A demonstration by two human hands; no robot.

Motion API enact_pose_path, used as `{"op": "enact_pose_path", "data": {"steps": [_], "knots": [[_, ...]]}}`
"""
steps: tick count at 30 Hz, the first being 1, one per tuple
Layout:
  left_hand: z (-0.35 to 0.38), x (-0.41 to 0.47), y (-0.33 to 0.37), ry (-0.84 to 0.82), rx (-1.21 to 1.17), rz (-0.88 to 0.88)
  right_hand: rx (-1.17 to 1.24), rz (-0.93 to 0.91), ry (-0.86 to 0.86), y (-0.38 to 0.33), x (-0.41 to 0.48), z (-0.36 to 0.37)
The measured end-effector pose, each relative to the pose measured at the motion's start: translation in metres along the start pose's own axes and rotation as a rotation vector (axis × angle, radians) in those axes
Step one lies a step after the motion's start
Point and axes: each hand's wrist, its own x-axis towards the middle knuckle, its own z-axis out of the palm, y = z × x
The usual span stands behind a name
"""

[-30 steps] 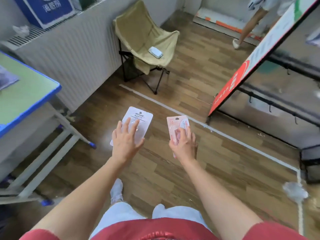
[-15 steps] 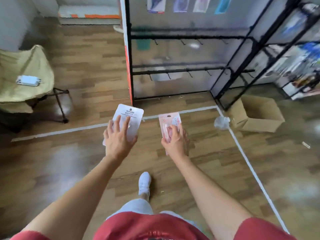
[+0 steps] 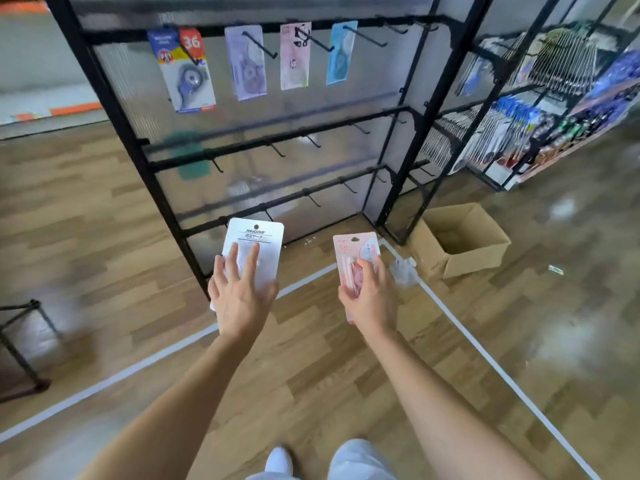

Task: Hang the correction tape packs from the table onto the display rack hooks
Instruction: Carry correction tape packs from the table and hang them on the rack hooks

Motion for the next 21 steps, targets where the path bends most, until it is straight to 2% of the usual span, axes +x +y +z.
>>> {"op": "enact_pose_path", "data": {"steps": [7, 14, 21], "knots": [[0.02, 0.088, 0.058, 0.112, -0.024, 0.041, 0.081, -0.069, 0.12, 0.001, 0.102, -0.011], [0.061, 0.165, 0.128, 0.187, 0.046, 0.129, 0.124, -0.207, 0.198, 0.029, 0.219, -0.035], [0.09, 0.23, 0.212, 0.309, -0.025, 0.173, 0.153, -0.343, 0.293, 0.061, 0.326, -0.068]]}}
